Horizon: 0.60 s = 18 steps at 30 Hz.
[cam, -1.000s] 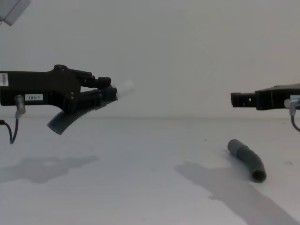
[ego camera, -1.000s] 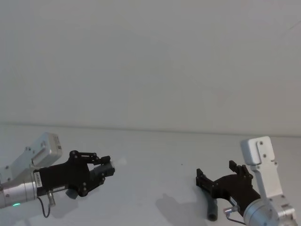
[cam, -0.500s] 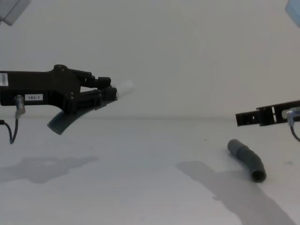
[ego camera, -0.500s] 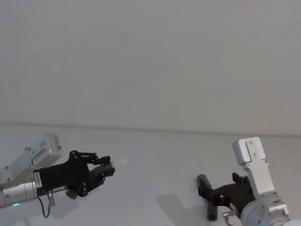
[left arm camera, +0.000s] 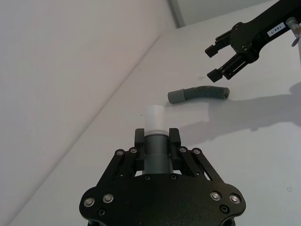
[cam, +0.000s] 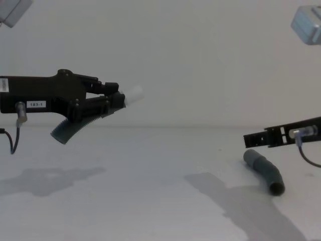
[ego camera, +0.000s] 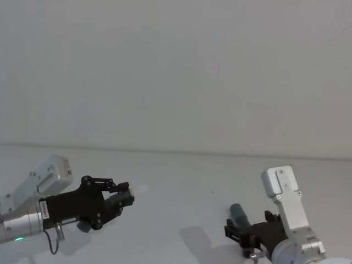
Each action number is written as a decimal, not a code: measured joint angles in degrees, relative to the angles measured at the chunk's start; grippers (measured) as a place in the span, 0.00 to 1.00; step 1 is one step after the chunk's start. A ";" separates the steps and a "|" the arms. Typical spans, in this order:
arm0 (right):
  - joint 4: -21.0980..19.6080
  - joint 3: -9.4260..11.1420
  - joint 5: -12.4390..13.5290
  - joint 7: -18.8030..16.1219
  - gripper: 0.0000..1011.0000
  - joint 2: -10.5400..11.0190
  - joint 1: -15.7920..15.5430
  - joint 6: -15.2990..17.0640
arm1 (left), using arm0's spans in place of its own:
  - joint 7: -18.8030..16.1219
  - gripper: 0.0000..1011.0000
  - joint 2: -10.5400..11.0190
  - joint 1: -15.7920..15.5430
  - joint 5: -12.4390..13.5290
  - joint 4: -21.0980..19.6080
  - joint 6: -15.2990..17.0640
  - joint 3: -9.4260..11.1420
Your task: Use both hands to pick up one end of the pipe from the table, align the ends, and insert them.
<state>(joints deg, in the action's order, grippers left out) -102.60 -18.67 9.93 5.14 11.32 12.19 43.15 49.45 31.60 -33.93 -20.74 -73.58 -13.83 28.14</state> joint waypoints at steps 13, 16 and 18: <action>3.14 -0.83 -1.09 1.52 0.99 -3.13 1.57 0.06 | 0.00 0.27 0.00 0.00 0.00 0.00 0.01 0.00; 4.21 -0.92 -1.44 2.18 0.99 -4.03 1.92 -0.29 | 0.00 0.27 0.00 0.00 0.00 0.00 0.01 0.00; 5.05 -0.95 -1.69 2.65 0.99 -4.66 2.16 -0.67 | 0.00 0.27 0.00 0.00 0.00 0.00 0.01 0.00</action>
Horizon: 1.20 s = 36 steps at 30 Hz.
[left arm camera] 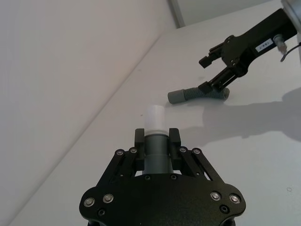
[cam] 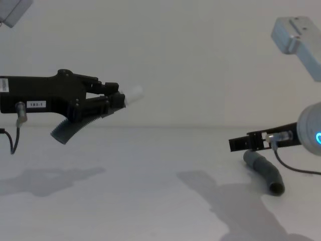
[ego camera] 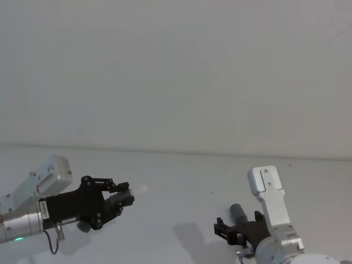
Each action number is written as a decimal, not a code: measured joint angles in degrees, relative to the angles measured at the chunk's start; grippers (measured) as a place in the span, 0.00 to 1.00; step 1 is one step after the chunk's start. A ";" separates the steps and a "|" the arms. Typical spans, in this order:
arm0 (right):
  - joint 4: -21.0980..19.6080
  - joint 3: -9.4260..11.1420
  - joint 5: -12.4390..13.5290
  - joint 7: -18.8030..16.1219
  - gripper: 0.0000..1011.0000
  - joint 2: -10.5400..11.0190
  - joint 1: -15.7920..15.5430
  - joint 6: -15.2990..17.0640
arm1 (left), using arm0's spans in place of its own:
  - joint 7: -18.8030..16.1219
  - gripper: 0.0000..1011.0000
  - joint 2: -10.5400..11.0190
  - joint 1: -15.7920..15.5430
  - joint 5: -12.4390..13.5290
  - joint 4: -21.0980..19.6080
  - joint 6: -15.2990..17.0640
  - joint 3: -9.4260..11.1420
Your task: Use both hands to pick up one end of the pipe from the table, align the ends, and insert them.
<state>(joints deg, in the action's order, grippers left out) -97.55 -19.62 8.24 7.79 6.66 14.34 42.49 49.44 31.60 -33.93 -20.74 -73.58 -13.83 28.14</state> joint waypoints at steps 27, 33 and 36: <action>9.47 0.29 -2.67 2.92 0.99 -4.02 1.03 -9.39 | 0.00 0.27 0.00 0.00 0.00 0.00 0.00 0.00; 10.24 0.45 -2.87 2.88 0.99 -4.20 0.90 -10.97 | 0.01 0.27 0.00 0.00 0.00 0.00 0.00 0.00; 10.41 0.49 -2.91 2.86 0.99 -4.23 0.86 -11.37 | 0.00 0.27 0.00 0.00 0.00 0.00 0.00 0.00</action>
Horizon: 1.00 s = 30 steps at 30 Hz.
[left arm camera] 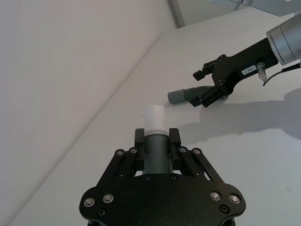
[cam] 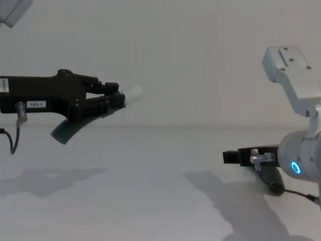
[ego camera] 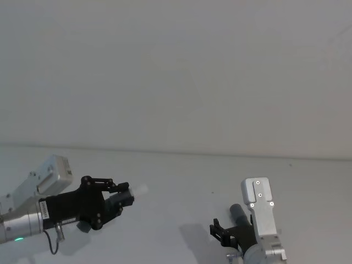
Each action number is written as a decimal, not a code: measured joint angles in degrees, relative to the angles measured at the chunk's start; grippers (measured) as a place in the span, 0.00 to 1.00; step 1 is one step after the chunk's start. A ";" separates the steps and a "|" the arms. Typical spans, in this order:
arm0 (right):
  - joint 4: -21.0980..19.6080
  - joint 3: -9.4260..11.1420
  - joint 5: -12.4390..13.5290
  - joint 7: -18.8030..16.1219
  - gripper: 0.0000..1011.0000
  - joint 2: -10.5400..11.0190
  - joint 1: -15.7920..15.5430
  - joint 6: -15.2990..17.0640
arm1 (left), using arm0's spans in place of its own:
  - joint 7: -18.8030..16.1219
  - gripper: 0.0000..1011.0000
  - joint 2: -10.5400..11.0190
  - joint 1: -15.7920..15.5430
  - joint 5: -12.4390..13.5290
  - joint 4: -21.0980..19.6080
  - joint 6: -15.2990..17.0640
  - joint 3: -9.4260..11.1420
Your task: Use both hands to pick up one end of the pipe from the table, align the ends, and insert them.
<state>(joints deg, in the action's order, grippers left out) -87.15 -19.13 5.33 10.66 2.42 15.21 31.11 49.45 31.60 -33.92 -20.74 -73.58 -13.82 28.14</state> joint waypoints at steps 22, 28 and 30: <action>-0.11 1.00 -0.29 -0.42 0.99 0.20 -0.15 0.04 | 0.00 0.27 0.00 0.00 0.00 0.00 0.00 0.00; 0.02 1.32 -0.32 -0.52 0.99 -0.02 0.17 0.89 | 0.00 0.27 0.00 0.00 0.00 0.00 0.00 0.00; 0.14 1.49 -0.27 -0.56 0.99 -0.15 0.38 1.45 | 0.00 0.27 0.00 0.00 0.00 0.00 0.00 0.00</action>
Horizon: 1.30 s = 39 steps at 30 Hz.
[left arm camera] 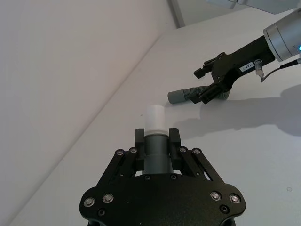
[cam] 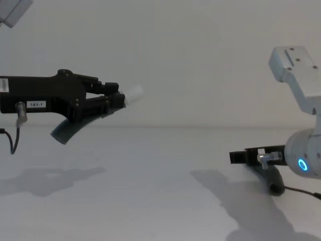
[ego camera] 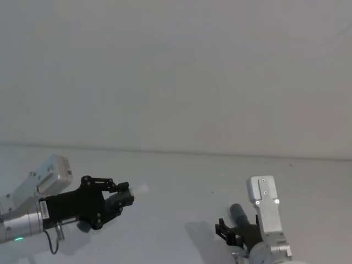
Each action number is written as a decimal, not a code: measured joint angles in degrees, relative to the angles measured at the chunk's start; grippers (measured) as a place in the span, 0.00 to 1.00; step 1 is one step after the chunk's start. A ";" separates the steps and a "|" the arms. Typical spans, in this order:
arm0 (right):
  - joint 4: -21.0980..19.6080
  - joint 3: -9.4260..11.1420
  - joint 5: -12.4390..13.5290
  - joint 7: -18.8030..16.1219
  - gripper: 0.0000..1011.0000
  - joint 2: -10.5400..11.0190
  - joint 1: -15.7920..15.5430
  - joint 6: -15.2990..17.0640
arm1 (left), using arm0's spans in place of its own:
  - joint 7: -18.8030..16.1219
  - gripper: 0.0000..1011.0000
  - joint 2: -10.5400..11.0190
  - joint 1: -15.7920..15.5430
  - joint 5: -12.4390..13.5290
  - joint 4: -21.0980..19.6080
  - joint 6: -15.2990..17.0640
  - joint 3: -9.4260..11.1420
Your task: Use both hands to pick up one end of the pipe from the table, align the ends, and insert them.
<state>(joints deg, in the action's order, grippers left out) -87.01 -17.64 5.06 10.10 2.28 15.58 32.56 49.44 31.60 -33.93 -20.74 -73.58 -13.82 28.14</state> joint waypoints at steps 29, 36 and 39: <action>0.72 4.07 2.61 -1.32 0.99 -2.06 4.85 13.55 | 0.00 0.27 0.00 0.00 0.00 0.00 0.00 0.00; 0.82 3.72 2.17 -2.00 0.99 -1.61 5.05 14.18 | 0.00 0.27 0.00 0.00 -0.01 0.00 0.00 0.00; 1.03 3.66 1.97 -2.15 0.99 -1.54 5.19 14.40 | 0.00 0.27 0.00 0.00 0.00 0.00 0.00 0.00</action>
<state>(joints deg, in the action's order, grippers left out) -85.98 -13.98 7.02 7.95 0.74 20.77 46.97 49.45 31.60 -33.93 -20.74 -73.59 -13.82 28.14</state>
